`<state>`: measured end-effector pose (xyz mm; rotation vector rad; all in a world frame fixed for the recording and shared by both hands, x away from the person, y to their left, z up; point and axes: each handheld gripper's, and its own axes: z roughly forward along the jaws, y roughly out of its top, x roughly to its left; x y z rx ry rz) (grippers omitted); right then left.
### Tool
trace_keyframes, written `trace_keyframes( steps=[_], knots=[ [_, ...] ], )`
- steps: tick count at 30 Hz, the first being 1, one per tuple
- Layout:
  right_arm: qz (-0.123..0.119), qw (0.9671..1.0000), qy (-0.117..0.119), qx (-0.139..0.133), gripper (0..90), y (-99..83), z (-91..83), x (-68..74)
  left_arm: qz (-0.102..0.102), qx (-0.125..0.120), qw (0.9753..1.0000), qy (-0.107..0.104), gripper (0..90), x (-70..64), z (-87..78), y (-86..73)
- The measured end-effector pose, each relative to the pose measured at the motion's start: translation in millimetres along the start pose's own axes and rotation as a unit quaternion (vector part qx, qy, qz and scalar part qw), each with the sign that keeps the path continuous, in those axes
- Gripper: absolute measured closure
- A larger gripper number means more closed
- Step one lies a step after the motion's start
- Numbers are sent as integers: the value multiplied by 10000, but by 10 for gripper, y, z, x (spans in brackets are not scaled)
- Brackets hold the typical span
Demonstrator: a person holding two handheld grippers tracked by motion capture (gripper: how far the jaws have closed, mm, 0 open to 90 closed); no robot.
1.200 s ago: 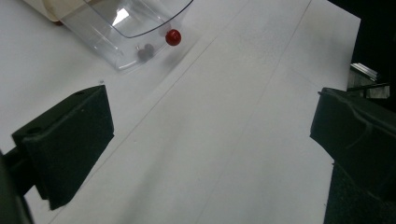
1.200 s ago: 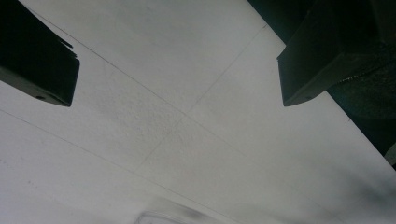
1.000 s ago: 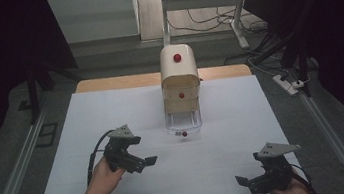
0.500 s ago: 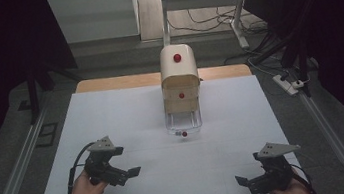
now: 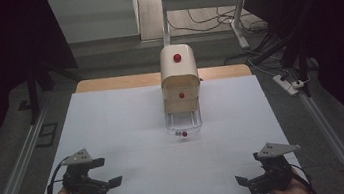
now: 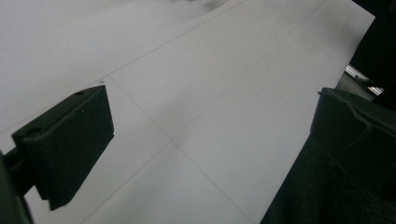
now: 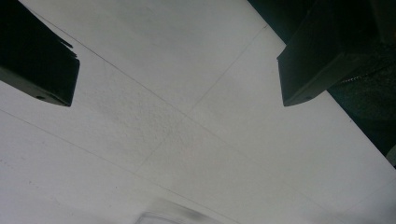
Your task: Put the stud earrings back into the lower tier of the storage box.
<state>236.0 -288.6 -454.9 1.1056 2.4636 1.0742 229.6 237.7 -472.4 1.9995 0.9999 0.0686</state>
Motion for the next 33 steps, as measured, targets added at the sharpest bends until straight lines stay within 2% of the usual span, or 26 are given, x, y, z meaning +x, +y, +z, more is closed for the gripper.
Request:
trace_keyframes(
  steps=[14, 17, 27, 33],
  knots=[
    [8, 10000, -9, 24, 0, 2, 5, 1, -451, -233, 9981, 347, 0, 47, -429, -426],
    [24, 10000, -19, 22, 0, 3, 5, 1, -457, -288, 9976, 428, 0, 34, -489, -468],
    [20, 10000, -38, 25, 0, -1, 0, 6, -381, -56, 9964, 757, 0, -44, -591, -556],
    [-19, 10000, -68, 66, 0, -1, 5, 15, -426, -91, 9965, 716, 0, -39, -603, -565]
  ],
)
